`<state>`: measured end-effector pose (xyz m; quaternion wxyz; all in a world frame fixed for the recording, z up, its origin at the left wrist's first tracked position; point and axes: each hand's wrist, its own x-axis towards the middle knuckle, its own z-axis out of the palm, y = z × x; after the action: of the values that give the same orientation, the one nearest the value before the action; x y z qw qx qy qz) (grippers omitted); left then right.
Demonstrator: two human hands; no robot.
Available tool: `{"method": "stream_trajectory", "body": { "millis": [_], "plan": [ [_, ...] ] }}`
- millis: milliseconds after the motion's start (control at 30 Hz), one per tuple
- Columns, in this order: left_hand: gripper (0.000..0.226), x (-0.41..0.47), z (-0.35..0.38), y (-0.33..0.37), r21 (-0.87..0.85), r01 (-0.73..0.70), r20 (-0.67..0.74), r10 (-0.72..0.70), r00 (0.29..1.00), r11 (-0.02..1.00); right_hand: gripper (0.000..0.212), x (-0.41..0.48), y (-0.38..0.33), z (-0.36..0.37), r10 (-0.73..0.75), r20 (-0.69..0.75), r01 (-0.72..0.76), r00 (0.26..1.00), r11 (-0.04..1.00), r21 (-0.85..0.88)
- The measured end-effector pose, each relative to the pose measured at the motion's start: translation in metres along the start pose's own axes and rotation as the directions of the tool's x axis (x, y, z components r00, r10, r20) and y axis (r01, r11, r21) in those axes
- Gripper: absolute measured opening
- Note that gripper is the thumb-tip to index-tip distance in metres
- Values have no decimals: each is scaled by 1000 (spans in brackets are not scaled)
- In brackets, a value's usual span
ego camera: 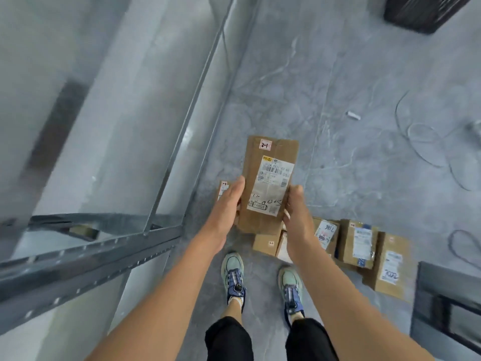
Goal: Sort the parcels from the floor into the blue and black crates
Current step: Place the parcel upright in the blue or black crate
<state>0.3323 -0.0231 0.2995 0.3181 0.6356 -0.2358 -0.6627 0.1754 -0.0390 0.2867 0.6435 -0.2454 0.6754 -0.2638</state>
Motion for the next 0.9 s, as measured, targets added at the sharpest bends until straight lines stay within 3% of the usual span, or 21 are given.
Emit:
{"method": "stream_trajectory", "body": {
  "millis": [200, 433, 700, 900],
  "plan": [
    [48, -94, 29, 103, -84, -246, -131, 234, 963, 966, 49, -76, -118, -1, -285, 132, 290, 949, 957, -18],
    [52, -212, 69, 172, -45, -524, -313, 486, 816, 850, 53, -178, -208, -16, -495, 387, 537, 777, 844, 1],
    [48, -354, 91, 186, 52, -646, -516, 574, 636, 762, 53, -300, -242, -17, -520, 631, 641, 575, 766, 46],
    [52, -457, 103, 154, 121, -680, -671, 564, 481, 723, 46, -391, -216, -19, -464, 773, 647, 432, 757, 92]
  ]
}}
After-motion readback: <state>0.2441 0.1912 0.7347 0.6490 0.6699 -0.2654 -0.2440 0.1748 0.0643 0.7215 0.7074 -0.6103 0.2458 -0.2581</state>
